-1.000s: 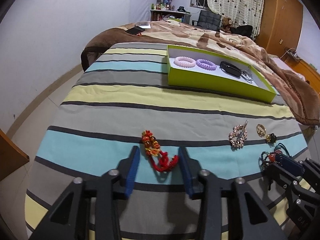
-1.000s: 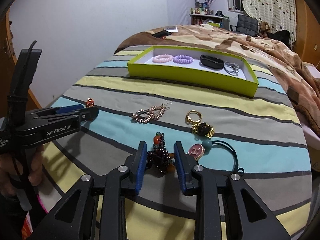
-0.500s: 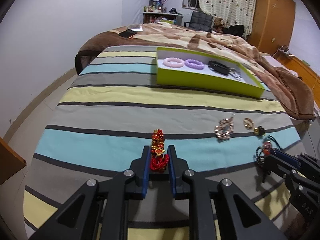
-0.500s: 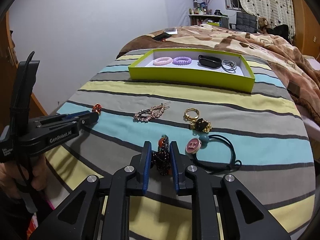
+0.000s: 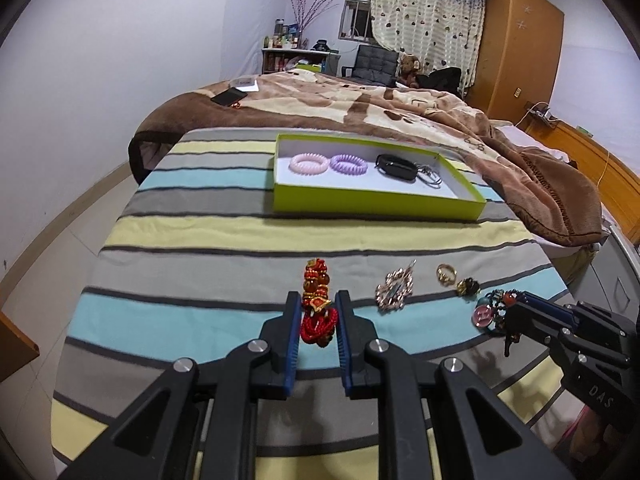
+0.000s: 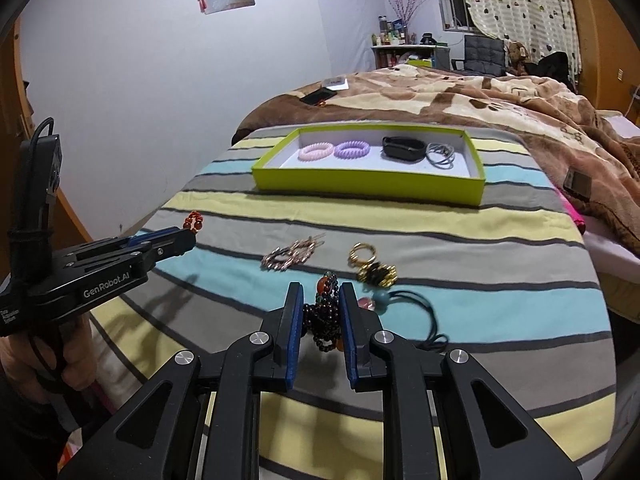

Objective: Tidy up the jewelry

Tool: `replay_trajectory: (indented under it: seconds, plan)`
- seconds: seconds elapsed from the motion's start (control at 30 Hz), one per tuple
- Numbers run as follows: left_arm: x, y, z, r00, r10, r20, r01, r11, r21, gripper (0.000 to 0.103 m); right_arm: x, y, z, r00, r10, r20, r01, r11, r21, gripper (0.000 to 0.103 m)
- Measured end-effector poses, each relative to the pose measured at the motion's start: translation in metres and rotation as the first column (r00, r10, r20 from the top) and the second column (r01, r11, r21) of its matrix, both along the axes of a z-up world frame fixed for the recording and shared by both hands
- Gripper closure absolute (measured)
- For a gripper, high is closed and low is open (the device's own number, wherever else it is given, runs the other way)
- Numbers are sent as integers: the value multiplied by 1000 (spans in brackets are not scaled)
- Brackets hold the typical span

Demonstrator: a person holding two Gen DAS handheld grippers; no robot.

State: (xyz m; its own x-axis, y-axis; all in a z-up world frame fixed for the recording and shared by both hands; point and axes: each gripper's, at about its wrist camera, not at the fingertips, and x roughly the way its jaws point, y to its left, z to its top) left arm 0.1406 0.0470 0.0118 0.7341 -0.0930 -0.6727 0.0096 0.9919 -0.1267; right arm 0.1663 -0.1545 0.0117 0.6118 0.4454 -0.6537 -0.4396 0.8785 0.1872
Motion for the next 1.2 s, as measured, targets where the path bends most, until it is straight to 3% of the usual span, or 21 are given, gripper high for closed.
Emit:
replay_trajectory:
  seconds: [0.37, 0.8, 1.2]
  plan:
    - [34, -13, 23, 996, -67, 66, 64, 997, 47, 85, 35, -17, 17, 998, -44, 44, 45, 999, -3, 85]
    - [94, -12, 30, 992, -78, 98, 73, 996, 61, 85, 101, -23, 29, 994, -80, 78, 82, 996, -19, 85]
    - [157, -7, 5, 997, -69, 38, 65, 993, 100, 85, 177, -26, 4, 991, -132, 25, 134, 987, -88, 85]
